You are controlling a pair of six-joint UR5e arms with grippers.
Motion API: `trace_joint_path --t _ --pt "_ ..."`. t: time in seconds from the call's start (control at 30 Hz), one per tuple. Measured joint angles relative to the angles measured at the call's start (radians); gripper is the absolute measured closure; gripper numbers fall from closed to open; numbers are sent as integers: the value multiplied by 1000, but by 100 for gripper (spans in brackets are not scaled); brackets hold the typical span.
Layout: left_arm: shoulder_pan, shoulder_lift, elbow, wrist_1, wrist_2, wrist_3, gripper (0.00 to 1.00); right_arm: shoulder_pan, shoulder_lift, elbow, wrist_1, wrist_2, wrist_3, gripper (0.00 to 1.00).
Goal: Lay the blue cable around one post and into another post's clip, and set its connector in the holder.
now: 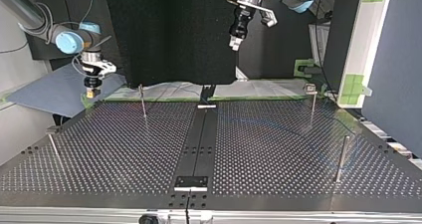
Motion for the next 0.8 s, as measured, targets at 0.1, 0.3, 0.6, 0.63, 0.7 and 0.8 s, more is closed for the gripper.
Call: trace_joint_path --t 0.1,0.3,0.6,0.63,0.7,0.8 --pt "0 0 0 6 -2 -1 0 3 -19 0 16 7 2 100" --pt "3 0 0 11 -3 -1 0 12 -67 0 34 10 23 100" --pt "5 0 0 14 -4 -9 0 45 -145 0 78 10 17 100" --pt "6 0 0 15 -4 -12 0 47 -154 0 82 10 16 100" --pt "6 0 0 16 -4 -17 0 52 -171 0 92 10 15 100" --pt "8 0 0 17 -4 -20 0 59 -196 0 108 11 15 100"
